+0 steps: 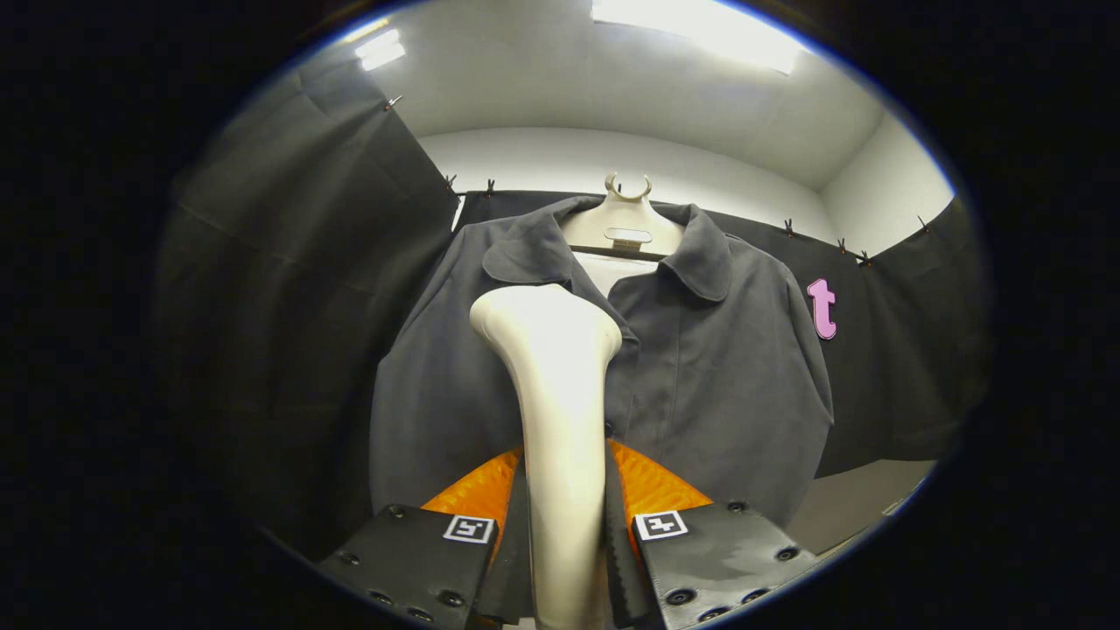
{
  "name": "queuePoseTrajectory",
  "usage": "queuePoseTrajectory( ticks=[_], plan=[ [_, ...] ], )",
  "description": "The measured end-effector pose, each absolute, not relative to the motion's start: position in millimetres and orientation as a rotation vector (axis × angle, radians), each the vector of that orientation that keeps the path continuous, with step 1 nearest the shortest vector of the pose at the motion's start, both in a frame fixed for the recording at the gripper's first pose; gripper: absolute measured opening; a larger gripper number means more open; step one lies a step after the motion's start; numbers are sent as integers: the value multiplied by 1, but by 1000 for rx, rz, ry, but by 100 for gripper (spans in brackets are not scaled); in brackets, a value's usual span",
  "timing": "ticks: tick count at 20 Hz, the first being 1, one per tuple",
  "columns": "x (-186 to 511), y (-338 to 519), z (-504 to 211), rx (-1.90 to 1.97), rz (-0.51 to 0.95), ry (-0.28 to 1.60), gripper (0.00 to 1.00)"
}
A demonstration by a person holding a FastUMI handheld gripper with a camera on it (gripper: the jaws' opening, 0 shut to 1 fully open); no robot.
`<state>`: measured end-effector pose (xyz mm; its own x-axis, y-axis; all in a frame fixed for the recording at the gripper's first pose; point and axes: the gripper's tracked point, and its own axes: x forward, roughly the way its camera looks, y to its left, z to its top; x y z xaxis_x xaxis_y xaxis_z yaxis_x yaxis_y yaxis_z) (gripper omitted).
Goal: Iron the clothes twice with a garment steamer, once on the left side and once on the right side.
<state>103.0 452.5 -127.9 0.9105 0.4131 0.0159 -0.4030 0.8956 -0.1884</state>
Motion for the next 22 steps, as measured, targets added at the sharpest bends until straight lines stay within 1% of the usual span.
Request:
queuePoseTrajectory(
  ticks=[4, 22],
  plan=[
    [102, 454, -136, -188, 434, -37, 45],
    [62, 434, -223, -241, 434, 102, 45]
  ],
)
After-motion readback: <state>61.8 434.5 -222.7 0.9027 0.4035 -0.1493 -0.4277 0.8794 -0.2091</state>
